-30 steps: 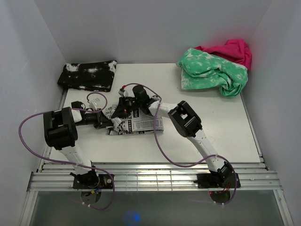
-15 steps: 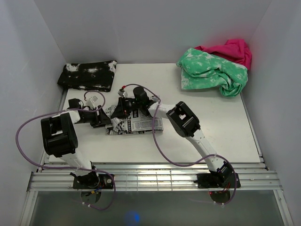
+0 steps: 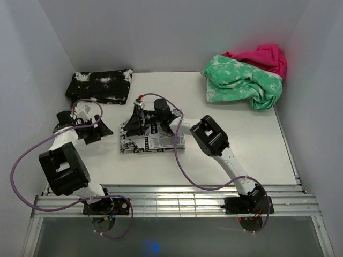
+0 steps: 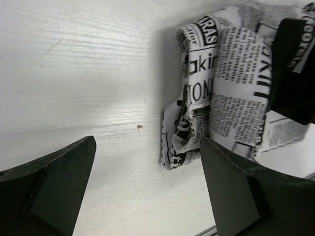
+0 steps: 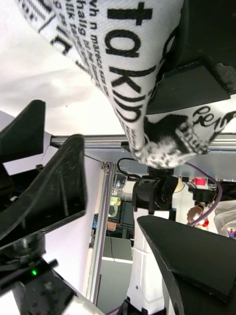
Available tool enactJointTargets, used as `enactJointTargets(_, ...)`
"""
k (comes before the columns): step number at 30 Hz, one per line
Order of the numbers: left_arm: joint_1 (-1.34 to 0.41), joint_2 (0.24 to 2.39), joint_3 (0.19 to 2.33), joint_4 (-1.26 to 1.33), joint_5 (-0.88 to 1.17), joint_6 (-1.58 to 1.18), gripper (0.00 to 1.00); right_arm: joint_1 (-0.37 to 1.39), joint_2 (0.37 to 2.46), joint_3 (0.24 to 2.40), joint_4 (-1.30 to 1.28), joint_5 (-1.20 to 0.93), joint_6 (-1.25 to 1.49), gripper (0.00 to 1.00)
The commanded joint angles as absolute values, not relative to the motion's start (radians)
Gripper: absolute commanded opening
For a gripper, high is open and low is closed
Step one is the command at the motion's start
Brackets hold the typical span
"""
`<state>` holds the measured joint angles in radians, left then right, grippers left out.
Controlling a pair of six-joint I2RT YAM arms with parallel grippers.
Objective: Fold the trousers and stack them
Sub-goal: Fold the trousers
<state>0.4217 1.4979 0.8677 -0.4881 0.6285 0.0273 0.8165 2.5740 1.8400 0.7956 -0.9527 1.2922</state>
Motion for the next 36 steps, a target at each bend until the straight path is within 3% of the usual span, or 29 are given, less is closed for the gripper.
enactJointTargets(1,0.46,1.439,0.943,-0.518,0.851,0.085,0.98,0.799,2.461,1.836,0.914,-0.98,1.312,0.89)
enactJointTargets(6,0.423,1.402,0.997,-0.54,0.945,0.136,0.98,0.767,2.369,1.841,0.948,-1.026,1.292,0.88)
enactJointTargets(11,0.292,1.327,1.008,-0.534,0.879,0.184,0.94,0.712,2.284,1.774,0.953,-1.063,1.284,0.75)
enactJointTargets(14,0.175,1.328,1.009,-0.532,0.874,0.184,0.85,0.617,2.217,1.659,0.933,-1.104,1.255,0.61)
enactJointTargets(15,0.145,1.339,1.015,-0.532,0.874,0.187,0.81,0.56,2.185,1.629,0.908,-1.132,1.234,0.5)
enactJointTargets(18,0.069,1.419,1.016,-0.508,0.89,0.135,0.71,0.46,2.119,1.501,0.793,-1.176,1.138,0.34)
enactJointTargets(20,0.067,1.468,1.0,-0.447,0.879,0.071,0.7,0.417,2.088,1.395,0.761,-1.19,1.099,0.31)
enactJointTargets(23,0.113,1.546,0.965,-0.318,0.83,-0.07,0.72,0.413,2.045,1.35,0.623,-1.19,0.923,0.31)
enactJointTargets(28,0.202,1.699,0.954,-0.16,0.953,-0.231,0.74,0.429,2.072,1.344,0.405,-1.157,0.764,0.31)
enactJointTargets(36,0.281,1.841,0.971,-0.106,0.979,-0.226,0.81,0.434,2.175,1.345,0.137,-1.065,0.497,0.33)
